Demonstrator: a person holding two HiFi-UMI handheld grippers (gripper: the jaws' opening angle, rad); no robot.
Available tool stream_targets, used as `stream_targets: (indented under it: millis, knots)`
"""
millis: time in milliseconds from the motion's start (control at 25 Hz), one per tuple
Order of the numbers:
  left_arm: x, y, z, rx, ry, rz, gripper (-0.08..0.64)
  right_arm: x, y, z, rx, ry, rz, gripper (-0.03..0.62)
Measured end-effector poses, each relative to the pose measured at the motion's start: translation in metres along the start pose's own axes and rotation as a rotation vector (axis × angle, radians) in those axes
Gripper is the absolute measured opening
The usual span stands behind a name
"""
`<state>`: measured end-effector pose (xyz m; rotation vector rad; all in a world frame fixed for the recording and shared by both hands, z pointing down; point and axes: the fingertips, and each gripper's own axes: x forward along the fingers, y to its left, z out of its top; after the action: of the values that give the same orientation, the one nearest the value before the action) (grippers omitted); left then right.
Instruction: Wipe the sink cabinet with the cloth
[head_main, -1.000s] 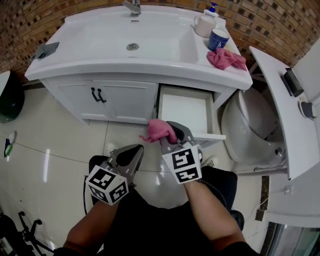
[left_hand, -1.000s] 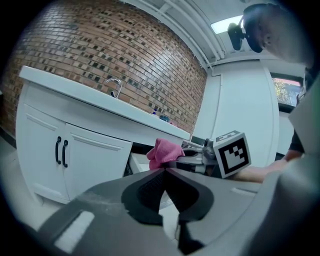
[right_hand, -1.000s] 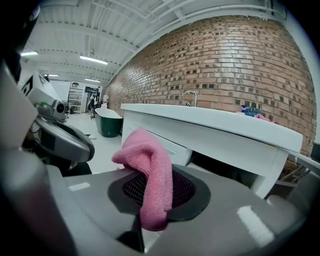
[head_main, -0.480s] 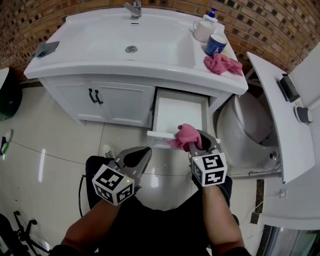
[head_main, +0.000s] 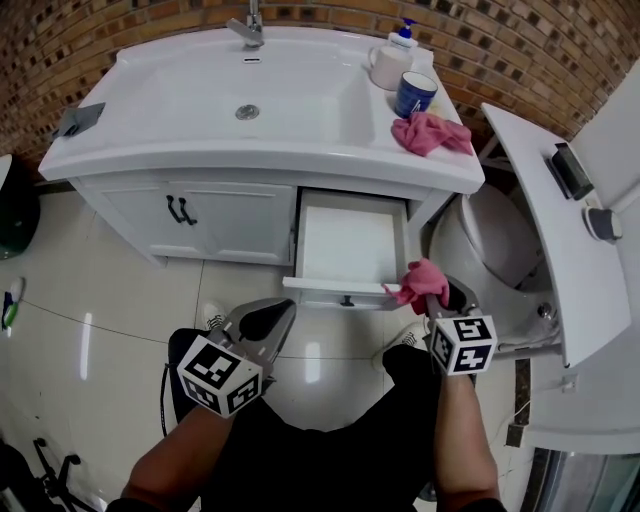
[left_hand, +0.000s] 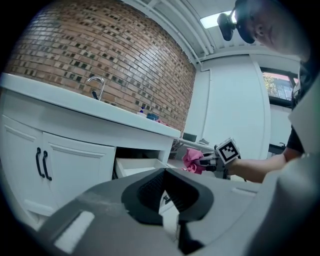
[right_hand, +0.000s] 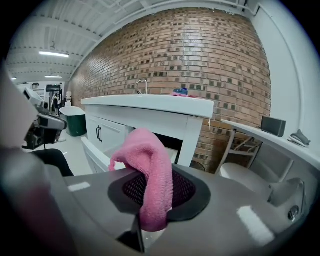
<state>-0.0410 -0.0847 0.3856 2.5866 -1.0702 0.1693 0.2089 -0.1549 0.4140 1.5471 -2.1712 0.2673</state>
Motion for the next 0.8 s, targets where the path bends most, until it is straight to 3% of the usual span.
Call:
stream_targets:
  millis: [200, 400, 600, 800]
  knots:
    - [0.011, 0.019, 0.013, 0.032, 0.010, 0.014, 0.006, 0.005, 0.001, 0.006, -0.039, 0.011, 0.033, 0.080]
    - [0.027, 0.044, 0.027, 0.063, 0.033, 0.027, 0.006, 0.022, 0.010, 0.046, -0.118, -0.006, 0.100, 0.080]
    - [0.044, 0.066, 0.030, 0.062, 0.050, 0.024, 0.006, 0.061, 0.028, 0.084, -0.199, 0.001, 0.170, 0.080]
    - [0.058, 0.093, 0.029, 0.068, 0.073, 0.021, 0.006, 0.124, 0.069, 0.097, -0.251, 0.033, 0.273, 0.080]
